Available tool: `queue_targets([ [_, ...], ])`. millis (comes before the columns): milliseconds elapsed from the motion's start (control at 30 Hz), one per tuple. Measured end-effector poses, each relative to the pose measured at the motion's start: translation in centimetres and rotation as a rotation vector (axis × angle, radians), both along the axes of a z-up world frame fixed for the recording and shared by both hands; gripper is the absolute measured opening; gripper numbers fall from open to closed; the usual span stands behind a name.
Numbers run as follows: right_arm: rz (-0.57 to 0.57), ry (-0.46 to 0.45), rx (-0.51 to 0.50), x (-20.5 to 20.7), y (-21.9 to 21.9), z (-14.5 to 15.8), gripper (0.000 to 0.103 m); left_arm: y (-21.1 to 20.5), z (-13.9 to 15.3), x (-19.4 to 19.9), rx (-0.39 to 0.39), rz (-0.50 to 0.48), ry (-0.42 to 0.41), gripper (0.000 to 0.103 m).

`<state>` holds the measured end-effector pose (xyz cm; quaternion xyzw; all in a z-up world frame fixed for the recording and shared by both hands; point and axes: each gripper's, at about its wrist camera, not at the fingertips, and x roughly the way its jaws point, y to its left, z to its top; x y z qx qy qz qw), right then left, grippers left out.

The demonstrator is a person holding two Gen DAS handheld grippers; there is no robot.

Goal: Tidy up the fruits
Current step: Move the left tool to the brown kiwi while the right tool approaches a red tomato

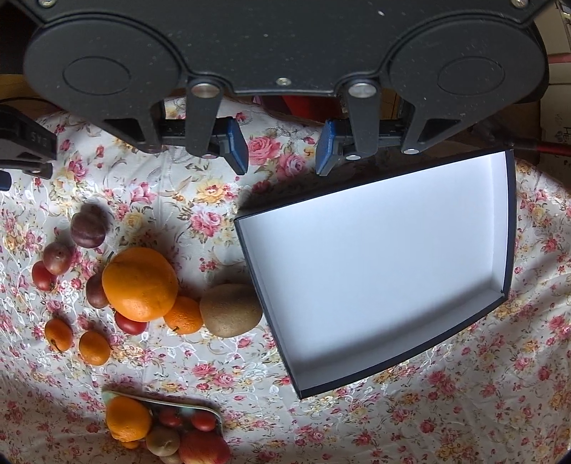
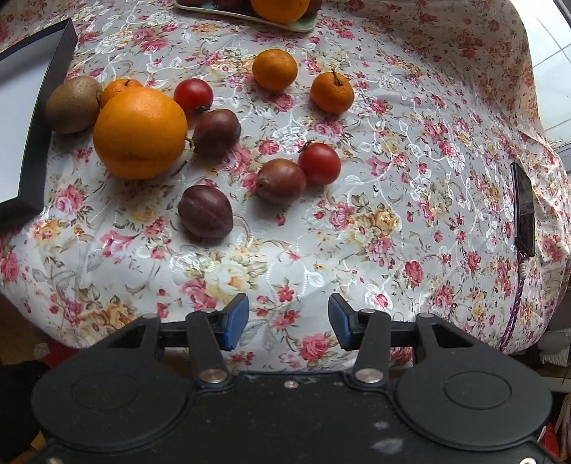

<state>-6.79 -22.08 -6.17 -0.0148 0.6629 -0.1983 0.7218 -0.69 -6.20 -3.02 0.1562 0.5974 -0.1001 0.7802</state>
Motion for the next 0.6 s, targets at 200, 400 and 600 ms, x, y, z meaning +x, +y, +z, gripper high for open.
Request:
queue_targets([
  [200,-0.054,0.010,0.183,-1.2,-3.6,1.2,0.045,-1.0,1.5,1.4,-0.077,0.004,0.004,0.052],
  [400,-0.171,0.051,0.252,-1.2,-8.0,0.9,0.046,-3.2,2.4,3.6,-0.103,-0.010,-0.005,0.052],
  [600,-0.212,0.037,0.331,1.0,-10.7,1.5,0.046,-5.4,2.8,6.6,-0.136,0.000,-0.004,0.052],
])
